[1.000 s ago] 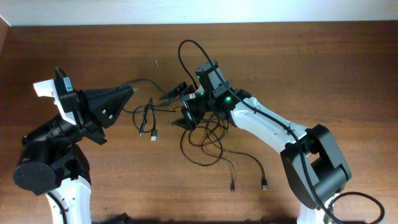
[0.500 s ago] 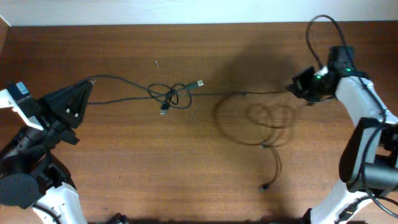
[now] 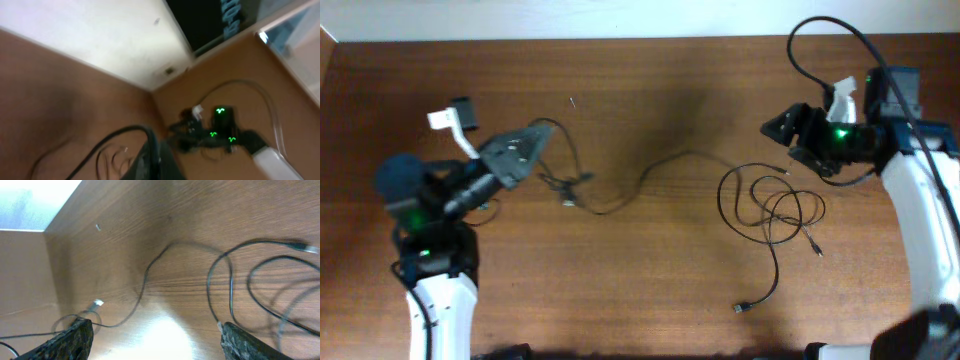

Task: Untangle cables

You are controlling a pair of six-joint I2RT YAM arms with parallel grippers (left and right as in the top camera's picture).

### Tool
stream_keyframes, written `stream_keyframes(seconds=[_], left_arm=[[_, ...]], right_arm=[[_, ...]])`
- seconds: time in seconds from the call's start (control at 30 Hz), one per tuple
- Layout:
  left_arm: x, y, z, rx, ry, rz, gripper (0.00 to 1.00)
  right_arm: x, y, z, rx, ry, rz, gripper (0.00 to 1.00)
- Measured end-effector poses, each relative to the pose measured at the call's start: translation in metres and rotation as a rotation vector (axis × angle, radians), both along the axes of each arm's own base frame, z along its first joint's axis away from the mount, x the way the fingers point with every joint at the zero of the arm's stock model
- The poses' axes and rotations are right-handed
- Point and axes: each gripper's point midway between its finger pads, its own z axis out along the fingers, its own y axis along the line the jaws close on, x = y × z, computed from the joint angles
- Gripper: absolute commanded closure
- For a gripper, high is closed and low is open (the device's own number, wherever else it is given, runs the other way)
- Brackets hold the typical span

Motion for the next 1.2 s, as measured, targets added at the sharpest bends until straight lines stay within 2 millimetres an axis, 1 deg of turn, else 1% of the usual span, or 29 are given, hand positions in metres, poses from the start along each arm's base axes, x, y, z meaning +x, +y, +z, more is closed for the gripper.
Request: stream_keyframes(seconds=[0.07,0.1,0.13,0.17,0.23,0.27,0.3,0.33,0.37,0.4,0.43,0.57,0.6,0.63,0.7,0.73,0.77,0.8,0.83,0.87,0.9,0.93,0.97,1.0,1.03,1.1,1.13,1.17,1.2], left_arm=[[0.002,-0.049,-0.033,0.065,0.108,-0.021,1.00],[0.000,-0.066,-0.047,0.094,0.158,-0.022,1.00],[-0.004,-0.089,-0.078,0.175,0.252,0.014,1.00],[0.000,-0.085,-0.095,0.235,0.309,0.111,1.00],[0.001,-0.080,-0.111,0.293,0.356,0.198,0.97],[0.002,-0.068,-0.121,0.332,0.393,0.267,0.83],[0.001,-0.056,-0.136,0.374,0.447,0.326,0.50],[-0.002,-0.047,-0.159,0.431,0.525,0.361,0.05],[-0.004,-0.043,-0.177,0.472,0.584,0.368,0.01],[-0.006,-0.040,-0.193,0.506,0.633,0.372,0.01],[-0.006,-0.039,-0.208,0.530,0.678,0.375,0.01],[-0.011,-0.040,-0.217,0.610,0.668,0.316,0.01],[-0.023,-0.043,-0.218,0.619,0.709,0.253,0.01],[-0.029,-0.044,-0.210,0.604,0.748,0.220,0.01],[-0.035,-0.037,-0.174,0.530,0.827,0.195,0.01],[-0.043,-0.036,-0.164,0.533,0.853,0.174,0.01],[-0.052,-0.028,-0.164,0.580,0.883,0.191,0.01],[-0.068,0.006,-0.159,0.725,0.945,0.317,0.01],[-0.067,0.026,-0.140,0.769,0.931,0.418,0.01],[-0.062,0.030,-0.124,0.753,0.886,0.462,0.01],[-0.059,0.023,-0.109,0.697,0.842,0.455,0.11],[-0.062,0.009,-0.100,0.628,0.828,0.397,0.32],[-0.068,-0.010,-0.095,0.554,0.835,0.303,0.33],[-0.071,-0.020,-0.095,0.525,0.845,0.255,0.39],[-0.082,-0.034,-0.108,0.507,0.897,0.196,0.52],[-0.105,-0.045,-0.153,0.514,1.072,0.182,0.57],[-0.113,-0.047,-0.184,0.547,1.150,0.189,0.58],[-0.114,-0.049,-0.199,0.569,1.170,0.200,0.54],[-0.105,-0.054,-0.208,0.592,1.115,0.204,0.52]], right_arm=[[-0.023,-0.008,0.017,-0.068,-0.004,-0.032,0.18],[-0.041,-0.009,0.024,-0.086,0.013,-0.039,0.20],[-0.056,-0.008,0.028,-0.093,0.033,-0.041,0.23],[-0.071,-0.002,0.024,-0.091,0.090,-0.013,0.24],[-0.090,0.023,0.019,-0.091,0.144,0.087,0.24],[-0.095,0.042,0.018,-0.096,0.137,0.163,0.24],[-0.100,0.064,0.018,-0.098,0.127,0.241,0.24],[-0.104,0.076,0.017,-0.098,0.122,0.283,0.24],[-0.108,0.091,0.013,-0.104,0.116,0.335,0.24],[-0.116,0.103,0.003,-0.118,0.149,0.370,0.24],[-0.118,0.104,-0.011,-0.144,0.198,0.363,0.24],[-0.114,0.094,-0.018,-0.206,0.208,0.324,0.23],[-0.113,0.092,-0.019,-0.215,0.207,0.320,0.23],[-0.113,0.092,-0.019,-0.218,0.207,0.318,0.22],[-0.113,0.091,-0.019,-0.225,0.208,0.316,0.21],[-0.113,0.091,-0.020,-0.226,0.209,0.316,0.20],[-0.115,0.090,-0.020,-0.228,0.219,0.317,0.20],[-0.118,0.088,-0.022,-0.236,0.235,0.315,0.20],[-0.120,0.087,-0.022,-0.241,0.241,0.315,0.20],[-0.120,0.086,-0.023,-0.245,0.241,0.314,0.20],[-0.120,0.086,-0.023,-0.248,0.242,0.312,0.20],[-0.120,0.086,-0.023,-0.248,0.242,0.313,0.20],[-0.120,0.085,-0.023,-0.249,0.244,0.313,0.19],[-0.122,0.084,-0.024,-0.253,0.253,0.312,0.19],[-0.123,0.083,-0.025,-0.257,0.261,0.312,0.19],[-0.125,0.082,-0.025,-0.261,0.267,0.311,0.19],[-0.125,0.082,-0.025,-0.262,0.267,0.311,0.18],[-0.125,0.082,-0.025,-0.262,0.268,0.312,0.18],[-0.125,0.082,-0.025,-0.262,0.268,0.312,0.18]])
